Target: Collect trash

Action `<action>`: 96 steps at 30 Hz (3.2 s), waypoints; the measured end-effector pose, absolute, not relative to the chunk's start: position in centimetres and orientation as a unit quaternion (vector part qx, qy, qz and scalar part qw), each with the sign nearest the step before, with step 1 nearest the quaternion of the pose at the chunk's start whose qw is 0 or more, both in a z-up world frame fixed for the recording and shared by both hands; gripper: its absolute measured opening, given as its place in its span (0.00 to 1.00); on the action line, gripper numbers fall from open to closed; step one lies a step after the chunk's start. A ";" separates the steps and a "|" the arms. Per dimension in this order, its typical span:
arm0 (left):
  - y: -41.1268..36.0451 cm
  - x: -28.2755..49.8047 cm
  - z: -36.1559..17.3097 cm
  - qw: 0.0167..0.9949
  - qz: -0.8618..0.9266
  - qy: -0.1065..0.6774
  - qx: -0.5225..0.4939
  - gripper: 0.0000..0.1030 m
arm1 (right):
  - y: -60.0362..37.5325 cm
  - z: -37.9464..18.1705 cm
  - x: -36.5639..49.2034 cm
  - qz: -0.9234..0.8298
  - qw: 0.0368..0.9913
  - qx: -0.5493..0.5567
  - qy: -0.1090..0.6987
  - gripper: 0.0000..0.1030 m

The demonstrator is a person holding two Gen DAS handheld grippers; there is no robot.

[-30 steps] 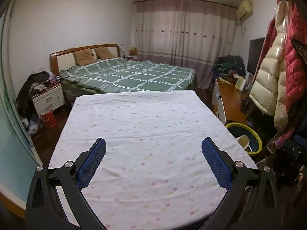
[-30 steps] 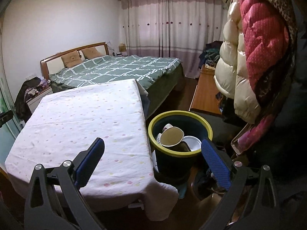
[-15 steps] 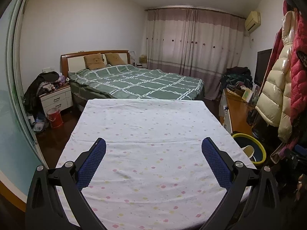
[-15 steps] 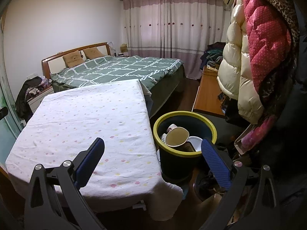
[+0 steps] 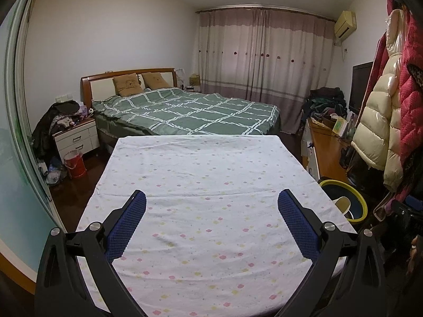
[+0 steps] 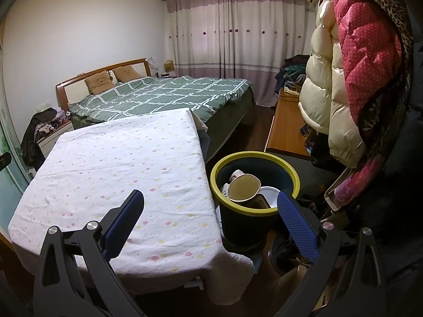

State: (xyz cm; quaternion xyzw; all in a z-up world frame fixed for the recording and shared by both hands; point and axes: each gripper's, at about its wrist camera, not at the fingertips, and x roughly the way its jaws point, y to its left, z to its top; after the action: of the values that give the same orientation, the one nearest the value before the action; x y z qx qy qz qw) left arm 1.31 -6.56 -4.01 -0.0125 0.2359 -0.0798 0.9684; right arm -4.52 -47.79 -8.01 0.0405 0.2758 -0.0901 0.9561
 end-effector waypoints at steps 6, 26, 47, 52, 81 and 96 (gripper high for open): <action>-6.8 1.2 -3.9 0.968 -0.081 0.236 -0.009 0.95 | -47.9 -8.0 -4.6 -0.091 0.956 0.041 0.275 0.93; -7.0 1.1 -4.0 0.968 -0.082 0.239 -0.008 0.95 | -47.9 -8.0 -4.5 -0.093 0.956 0.043 0.274 0.93; -7.1 1.2 -4.4 0.966 -0.085 0.244 -0.008 0.95 | -47.9 -8.0 -4.4 -0.093 0.956 0.042 0.275 0.93; -7.1 1.2 -4.4 0.966 -0.085 0.244 -0.008 0.95 | -47.9 -8.1 -4.4 -0.093 0.956 0.043 0.276 0.93; -7.4 1.1 -4.8 0.965 -0.088 0.248 -0.009 0.95 | -47.9 -8.2 -4.3 -0.094 0.955 0.043 0.277 0.93; -7.4 1.6 -5.1 0.962 -0.093 0.255 -0.012 0.95 | -47.9 -8.3 -4.2 -0.094 0.955 0.043 0.279 0.93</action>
State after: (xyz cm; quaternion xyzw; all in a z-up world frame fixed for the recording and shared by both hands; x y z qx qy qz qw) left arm 1.62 -7.36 -5.07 -0.0115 0.2553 -0.0929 0.9623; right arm -4.22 -47.87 -8.32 0.0433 0.2786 -0.0939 0.9548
